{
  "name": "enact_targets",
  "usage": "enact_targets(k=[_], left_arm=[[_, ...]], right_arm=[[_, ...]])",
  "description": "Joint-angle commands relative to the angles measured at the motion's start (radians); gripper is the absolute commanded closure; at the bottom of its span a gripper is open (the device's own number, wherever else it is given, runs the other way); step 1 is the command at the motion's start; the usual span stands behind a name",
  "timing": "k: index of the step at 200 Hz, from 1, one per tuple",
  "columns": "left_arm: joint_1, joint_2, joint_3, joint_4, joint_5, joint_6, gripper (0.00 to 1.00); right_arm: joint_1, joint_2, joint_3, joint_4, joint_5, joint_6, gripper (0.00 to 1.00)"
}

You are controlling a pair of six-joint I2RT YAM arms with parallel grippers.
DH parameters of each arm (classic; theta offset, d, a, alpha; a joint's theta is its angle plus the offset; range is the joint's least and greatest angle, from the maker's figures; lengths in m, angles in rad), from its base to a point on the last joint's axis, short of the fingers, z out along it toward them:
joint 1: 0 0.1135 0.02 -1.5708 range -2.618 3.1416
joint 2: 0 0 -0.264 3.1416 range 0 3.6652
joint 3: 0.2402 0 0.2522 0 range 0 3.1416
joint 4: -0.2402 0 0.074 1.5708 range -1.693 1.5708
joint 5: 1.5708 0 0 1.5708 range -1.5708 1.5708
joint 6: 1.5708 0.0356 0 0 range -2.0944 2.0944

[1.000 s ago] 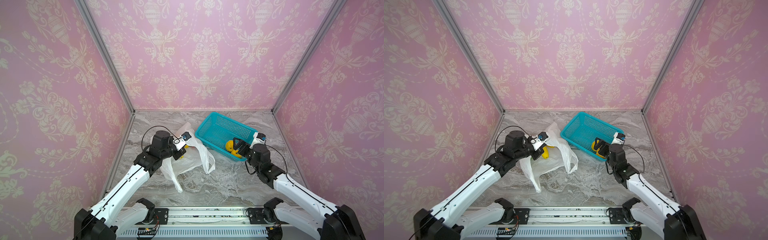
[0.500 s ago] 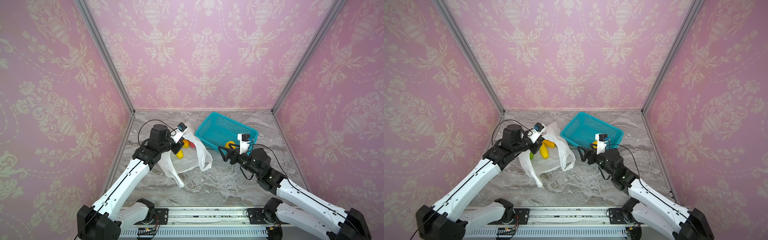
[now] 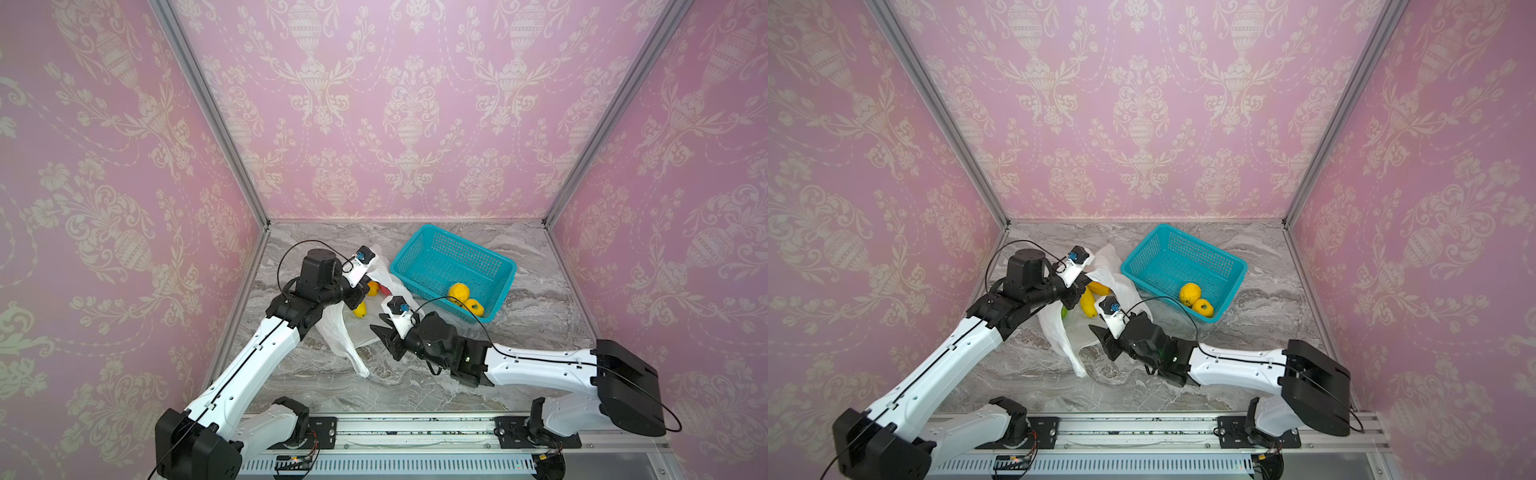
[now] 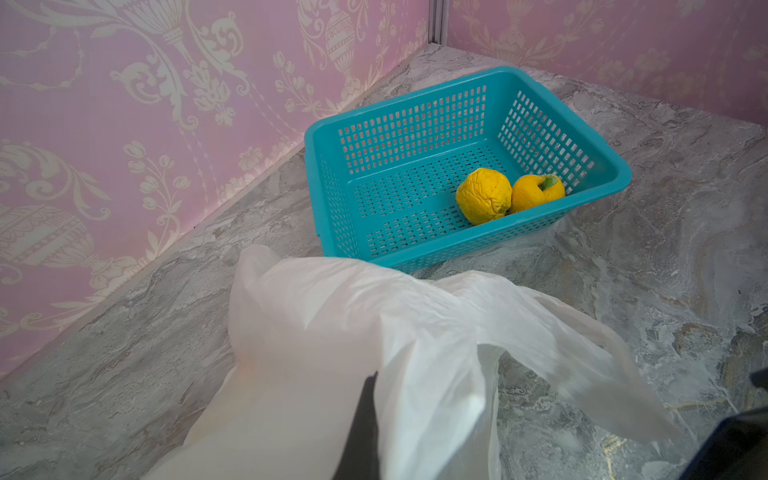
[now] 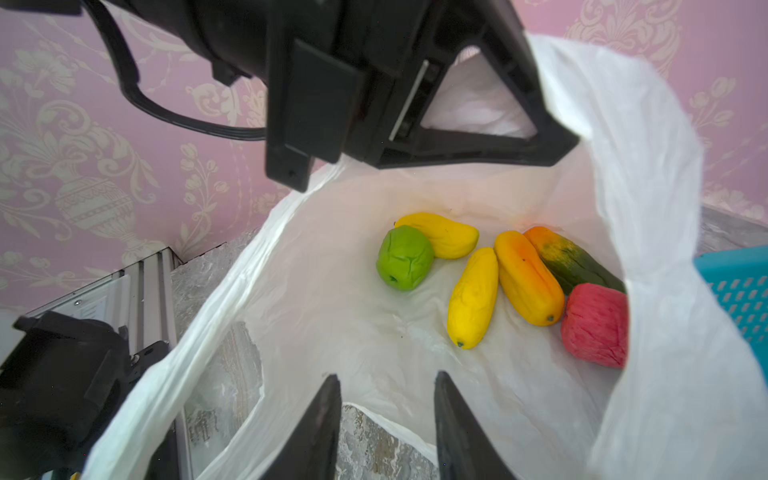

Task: Untie the knot of the plastic bag and take out the fruit
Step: 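Move the right gripper back into the bag toward the remaining fruit, then grasp the long yellow fruit with the right gripper and lift it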

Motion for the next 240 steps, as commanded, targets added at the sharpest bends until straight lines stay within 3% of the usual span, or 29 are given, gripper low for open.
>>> enact_targets(k=[1,23,58,132,151,181,211,240], left_arm=[[0.003,-0.013,0.007,-0.004,0.036,-0.01,1.0],[0.003,-0.013,0.005,0.003,0.049,-0.012,1.0],[0.002,-0.023,0.005,0.003,0.048,-0.011,1.0],[0.0,-0.027,-0.002,0.005,0.053,-0.007,1.0],[-0.001,-0.031,-0.002,0.007,0.055,-0.006,1.0],[-0.001,-0.032,-0.004,0.005,0.053,-0.003,1.0],[-0.001,-0.031,-0.006,0.006,0.058,-0.003,1.0],[-0.001,-0.039,-0.008,0.011,0.06,-0.003,1.0]], right_arm=[[-0.004,0.074,0.041,0.126,0.071,0.01,0.63],[-0.003,0.166,0.064,0.205,0.061,0.029,0.62],[-0.004,0.321,0.165,0.191,0.114,0.084,0.57],[-0.05,0.563,0.326,0.122,0.201,0.177,0.38],[-0.091,0.609,0.369,0.083,0.121,0.231,0.37],[-0.134,0.69,0.504,-0.072,0.088,0.309,0.25],[-0.148,0.787,0.643,-0.191,0.029,0.31,0.25],[-0.146,0.839,0.725,-0.254,-0.016,0.311,0.31]])
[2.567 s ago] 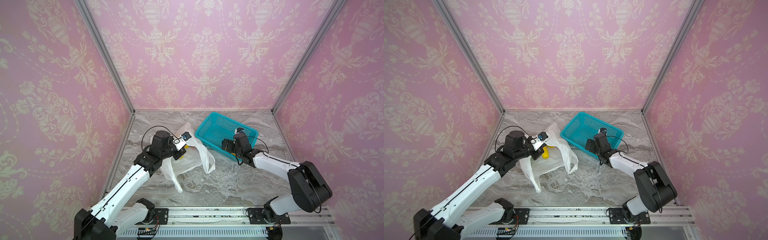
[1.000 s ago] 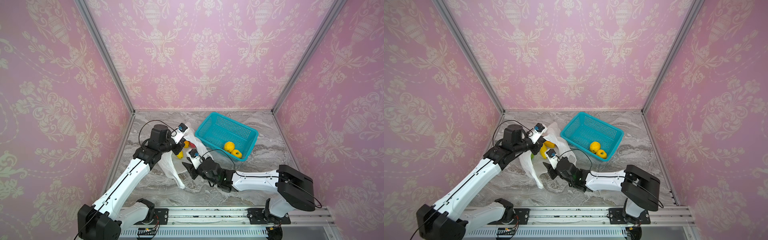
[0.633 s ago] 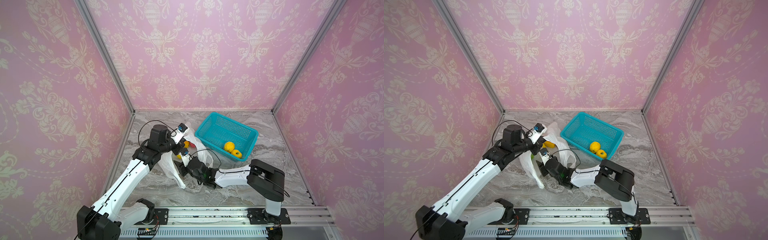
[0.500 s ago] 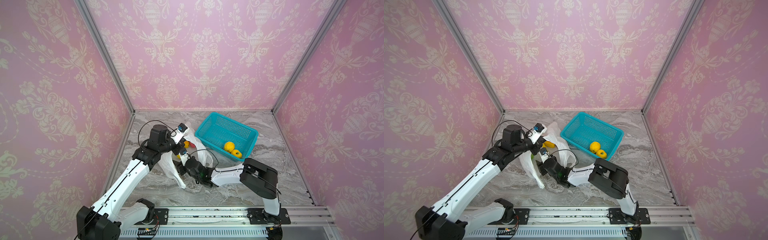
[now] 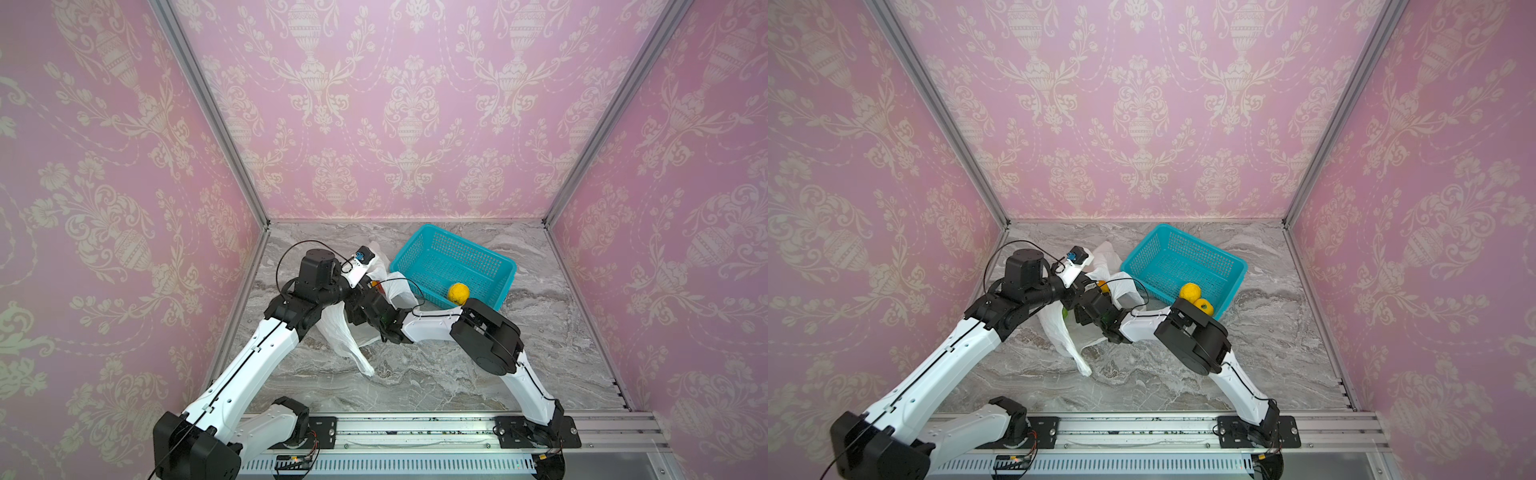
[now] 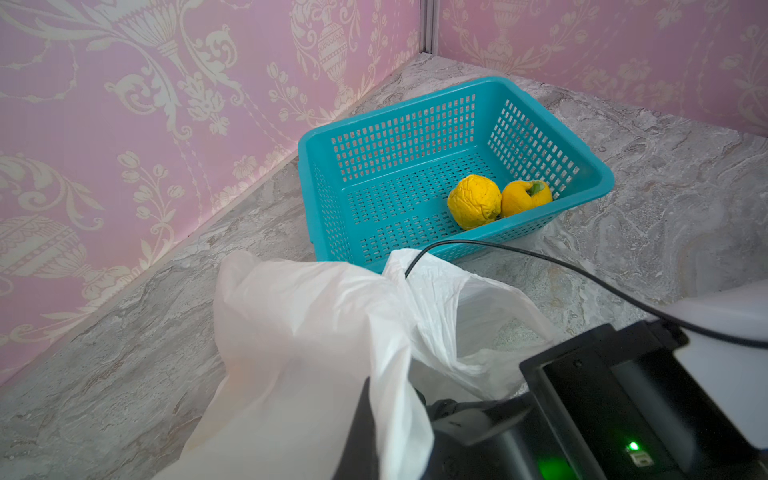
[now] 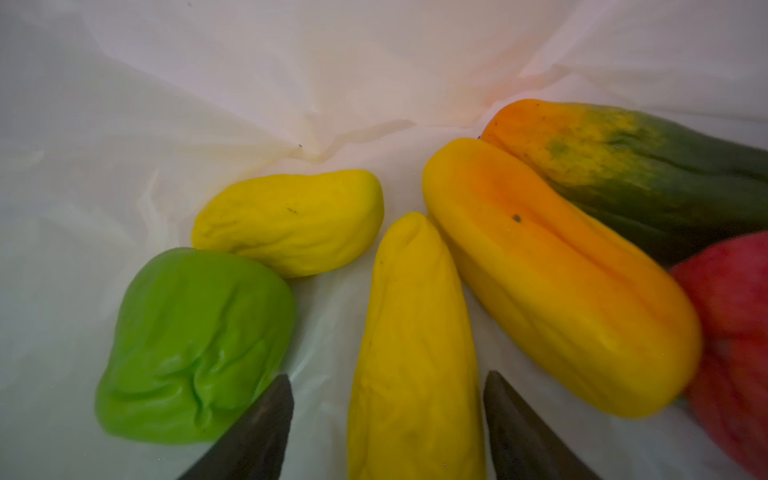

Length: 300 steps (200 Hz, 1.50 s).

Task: Untie the knot of the plastic bag and take out the fruit
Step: 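Grasp the long yellow fruit with the right gripper and lift it, then carry the long yellow fruit with the right gripper over the teal basket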

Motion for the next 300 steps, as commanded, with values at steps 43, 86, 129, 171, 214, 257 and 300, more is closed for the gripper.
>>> enact_targets(k=[43,86,129,171,214,257,300], left_arm=[[-0.001,-0.027,-0.008,0.011,0.037,-0.001,1.0],[-0.003,-0.022,-0.015,0.014,0.02,0.009,1.0],[-0.003,-0.022,-0.022,0.019,0.003,0.02,1.0],[-0.003,-0.028,-0.028,0.023,0.006,0.029,1.0],[-0.003,-0.029,-0.031,0.024,0.012,0.032,1.0],[-0.004,-0.035,-0.033,0.023,0.013,0.036,1.0],[-0.005,-0.038,-0.035,0.023,0.012,0.037,1.0]], right_arm=[[0.01,0.028,0.067,-0.138,-0.058,0.018,0.57],[0.02,-0.186,-0.167,0.02,-0.06,-0.021,0.68],[0.078,-0.468,-0.412,0.114,0.04,-0.138,0.71],[0.089,-0.749,-0.658,0.233,0.105,-0.209,0.71],[0.094,-1.059,-0.886,0.329,0.114,-0.262,0.69],[0.087,-1.352,-1.037,0.306,0.218,-0.288,0.73],[0.058,-1.57,-1.148,0.288,0.315,-0.296,0.76]])
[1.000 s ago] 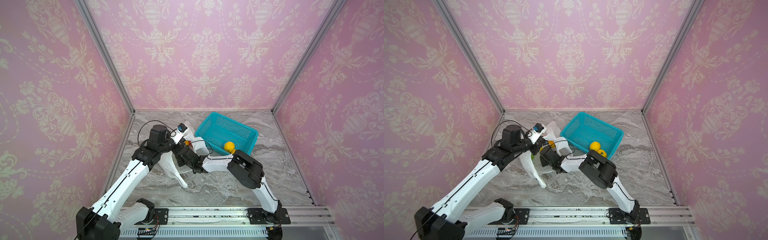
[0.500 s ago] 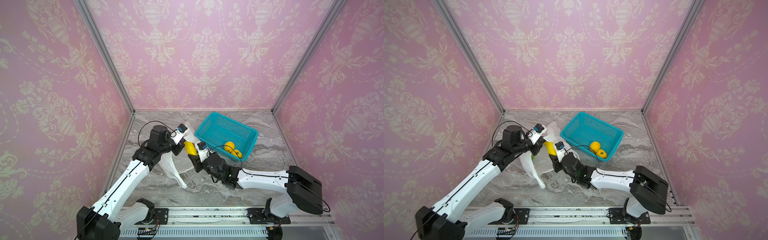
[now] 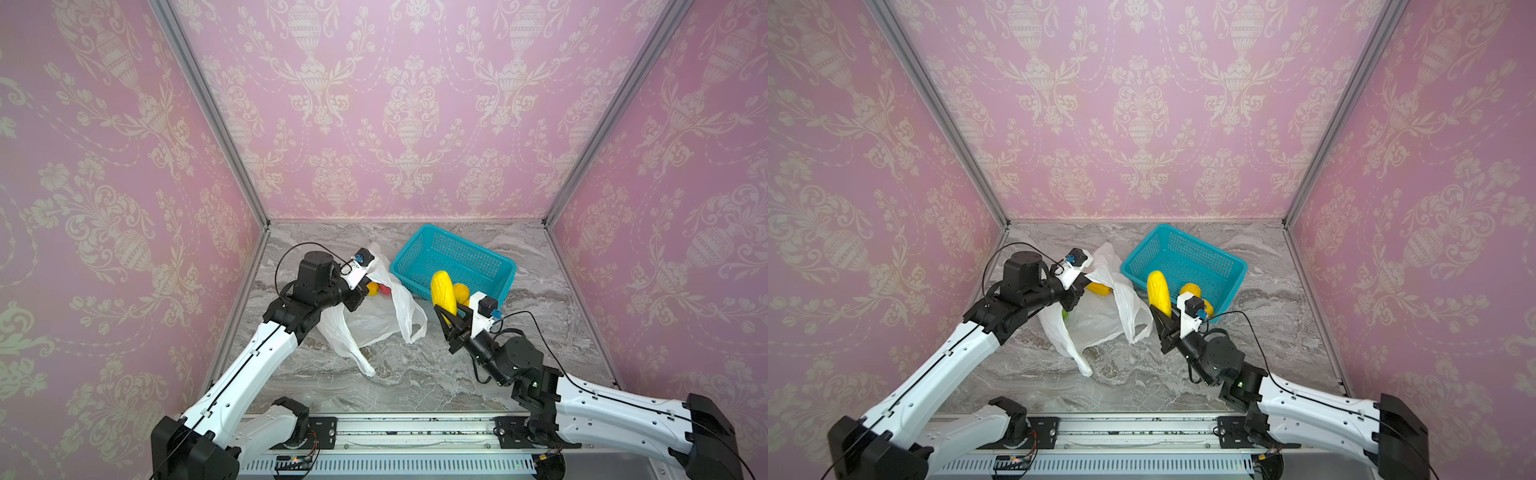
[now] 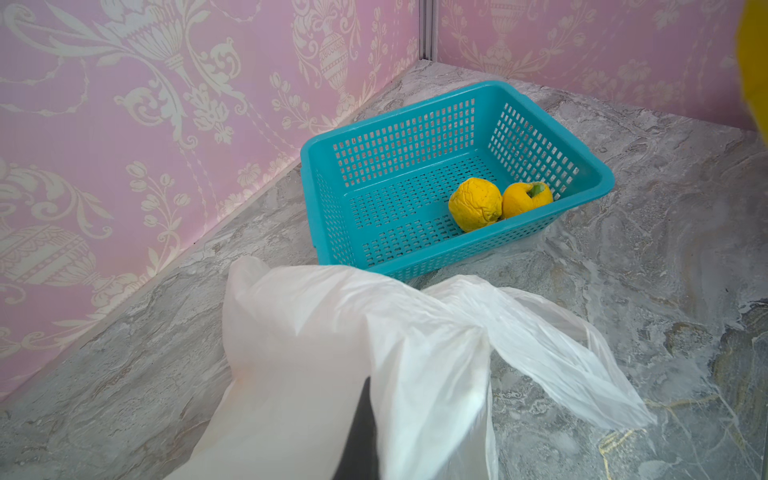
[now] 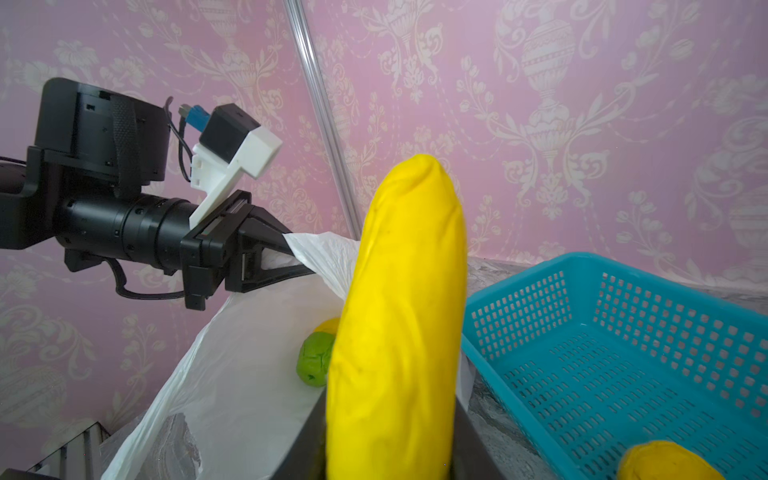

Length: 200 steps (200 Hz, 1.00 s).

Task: Untie the knot of the plastic bag and take out the fruit
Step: 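Carry the long yellow fruit with the right gripper over the teal basket, then lower the long yellow fruit into the basket and open the right gripper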

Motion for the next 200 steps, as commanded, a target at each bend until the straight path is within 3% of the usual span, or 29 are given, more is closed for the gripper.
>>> enact_targets(k=[1,41,76,91,115,200], left_arm=[[-0.005,-0.016,-0.012,-0.001,0.013,0.025,1.0],[-0.008,-0.019,-0.012,-0.004,0.012,0.025,1.0],[-0.009,-0.02,-0.013,-0.002,0.015,0.025,1.0],[-0.012,-0.02,-0.012,-0.007,0.011,0.029,1.0],[-0.012,-0.025,-0.013,-0.005,0.013,0.029,1.0],[-0.017,-0.024,-0.014,-0.009,0.006,0.037,1.0]], right_arm=[[-0.018,-0.081,-0.052,-0.001,0.101,-0.017,0.76],[-0.08,-0.147,-0.072,-0.069,0.239,0.043,0.78],[-0.224,-0.056,0.045,-0.349,0.32,0.234,0.84],[-0.298,0.019,0.105,-0.476,0.311,0.337,0.87],[-0.408,0.156,0.193,-0.589,0.205,0.436,0.9],[-0.567,0.654,0.487,-0.82,0.076,0.525,0.83]])
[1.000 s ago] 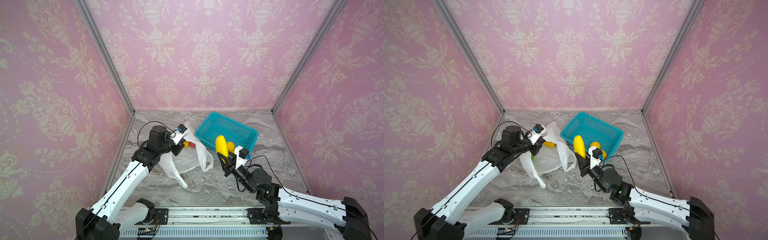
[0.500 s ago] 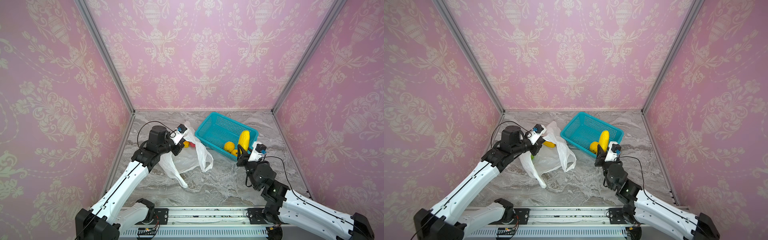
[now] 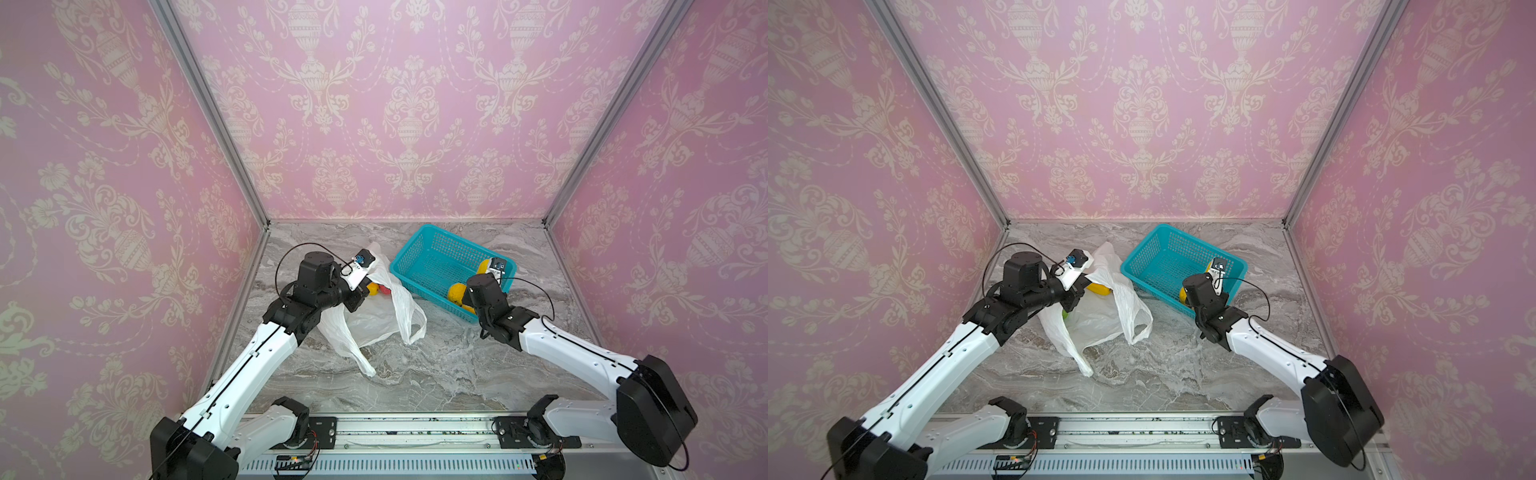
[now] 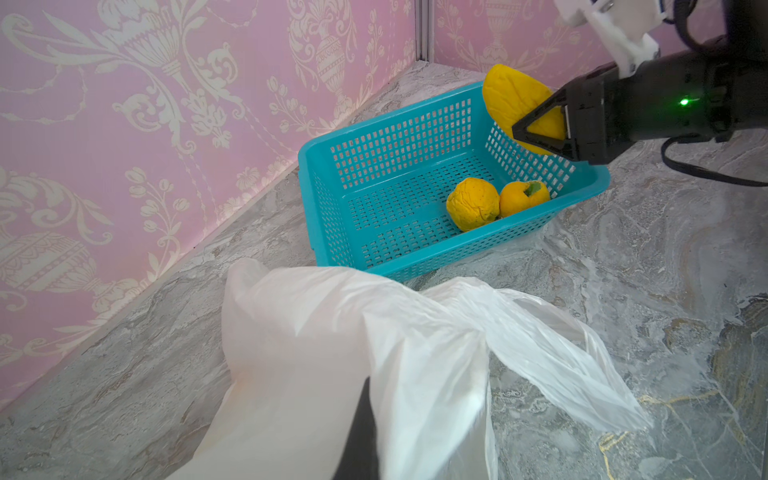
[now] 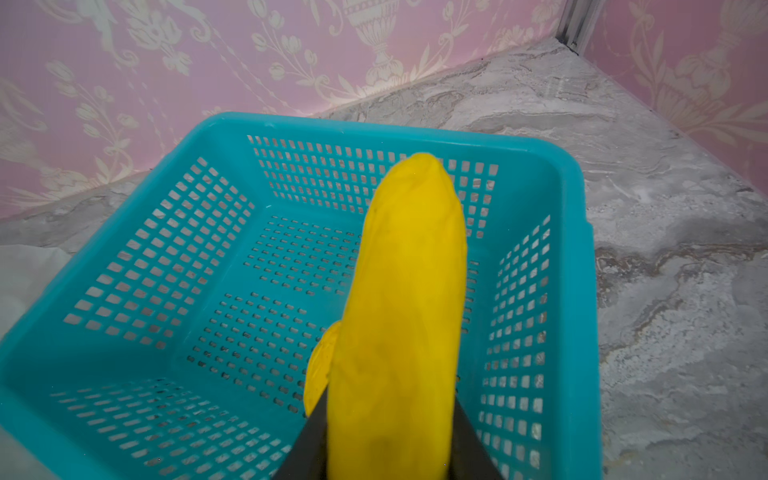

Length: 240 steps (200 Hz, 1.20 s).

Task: Untie the knot of the plastic bag and take out the fruit
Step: 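Lower the long yellow fruit into the basket and open the right gripper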

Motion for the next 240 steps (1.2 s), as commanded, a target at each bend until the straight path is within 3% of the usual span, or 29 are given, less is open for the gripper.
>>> enact_targets(k=[1,51,81,89,101,123,180,199,206,240], left_arm=[[-0.008,-0.019,-0.013,-0.007,0.006,0.022,1.0],[-0.01,-0.019,-0.014,-0.008,0.005,0.025,1.0],[-0.01,-0.014,-0.013,-0.011,0.002,0.027,1.0],[-0.01,-0.016,-0.013,-0.01,0.002,0.027,1.0],[-0.01,-0.017,-0.016,-0.009,0.004,0.027,1.0],[-0.01,-0.013,-0.015,-0.011,0.0,0.03,1.0],[-0.011,-0.013,-0.013,-0.013,-0.002,0.03,1.0],[-0.011,-0.014,-0.018,-0.011,0.001,0.03,1.0],[-0.011,-0.013,-0.018,-0.013,-0.002,0.032,1.0],[-0.011,-0.016,-0.016,-0.013,0.001,0.032,1.0]], right_arm=[[-0.053,0.103,0.077,-0.116,-0.066,0.065,0.83],[-0.139,0.355,0.231,-0.218,-0.122,0.085,0.84],[-0.141,0.487,0.34,-0.31,-0.09,0.103,0.76],[-0.142,0.511,0.363,-0.328,-0.098,0.101,0.72],[-0.141,0.524,0.369,-0.319,-0.102,0.101,0.54],[-0.142,0.514,0.347,-0.295,-0.107,0.108,0.34],[-0.138,0.4,0.235,-0.194,-0.146,0.085,0.17],[-0.119,0.33,0.185,-0.158,-0.106,0.073,0.12],[-0.112,0.304,0.168,-0.15,-0.089,0.07,0.01],[-0.076,0.136,0.096,-0.163,-0.045,0.071,0.0]])
